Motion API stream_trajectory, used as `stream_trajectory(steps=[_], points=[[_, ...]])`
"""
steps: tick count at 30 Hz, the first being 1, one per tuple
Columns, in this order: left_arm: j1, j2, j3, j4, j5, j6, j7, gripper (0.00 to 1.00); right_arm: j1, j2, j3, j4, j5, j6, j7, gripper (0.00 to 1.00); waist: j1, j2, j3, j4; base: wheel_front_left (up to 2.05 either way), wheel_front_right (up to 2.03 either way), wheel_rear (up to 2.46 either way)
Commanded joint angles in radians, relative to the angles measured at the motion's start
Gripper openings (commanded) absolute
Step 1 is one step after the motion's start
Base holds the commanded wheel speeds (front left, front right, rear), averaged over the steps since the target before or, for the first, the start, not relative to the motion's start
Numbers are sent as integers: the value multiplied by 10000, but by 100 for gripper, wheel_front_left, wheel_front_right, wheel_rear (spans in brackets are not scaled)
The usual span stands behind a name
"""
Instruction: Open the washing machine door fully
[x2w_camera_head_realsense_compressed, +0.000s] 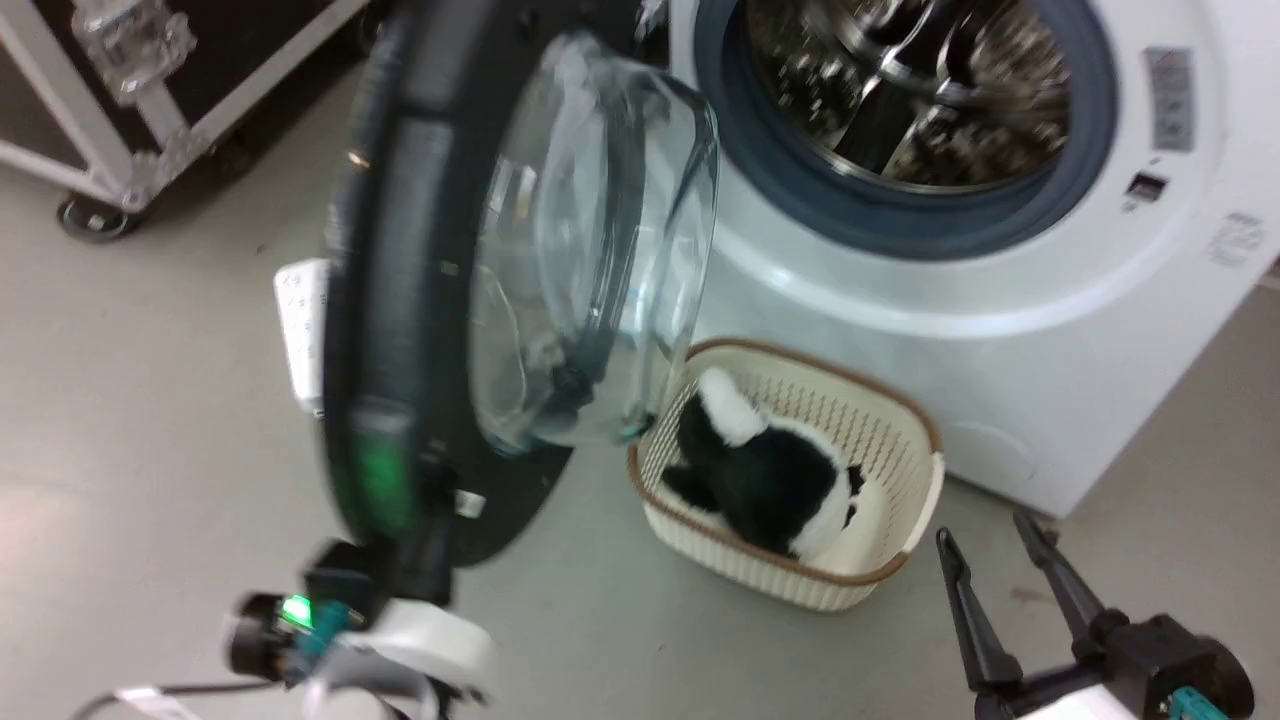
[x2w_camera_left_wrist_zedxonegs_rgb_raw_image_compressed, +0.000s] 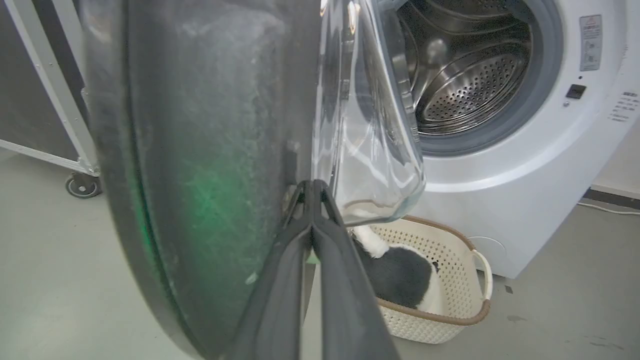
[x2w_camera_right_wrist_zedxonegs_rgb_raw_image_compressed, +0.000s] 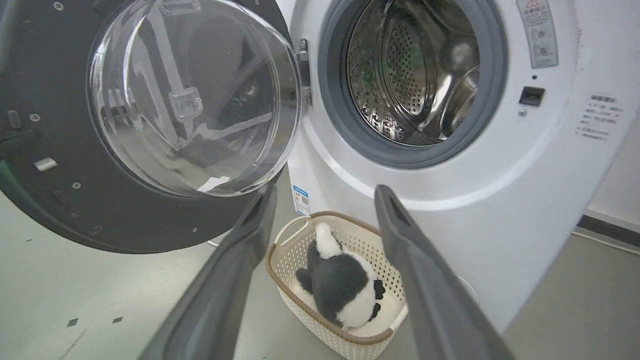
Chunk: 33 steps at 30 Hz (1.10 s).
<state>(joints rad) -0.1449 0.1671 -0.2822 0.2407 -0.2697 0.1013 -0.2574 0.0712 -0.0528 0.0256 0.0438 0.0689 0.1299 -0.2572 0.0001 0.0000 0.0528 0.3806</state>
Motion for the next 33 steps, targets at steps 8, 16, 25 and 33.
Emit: stream_trajectory(steps=[8,16,25,33], points=[[-1461,1413,1925,1073,-820,133,42,0,-801,26,-1,-138,-580,8,-45,100,-1,0,1795,228,0,0,0],[-2782,2542,2846,2280,-1438,-403,29,0,-1121,-49,-117,-205,-887,8,-2,100,-1,0,2596,-82,0,0,0],[-3941,3226,3239,3939,-1682,-568,42,0,-1387,-140,-161,-290,-907,8,44,100,-1,0,2941,-381,0,0,0],[-3842,3300,3283,4393,-1496,-735,-32,0,-1369,-94,-264,-211,-840,8,8,100,-1,0,2598,-599,0,0,0]])
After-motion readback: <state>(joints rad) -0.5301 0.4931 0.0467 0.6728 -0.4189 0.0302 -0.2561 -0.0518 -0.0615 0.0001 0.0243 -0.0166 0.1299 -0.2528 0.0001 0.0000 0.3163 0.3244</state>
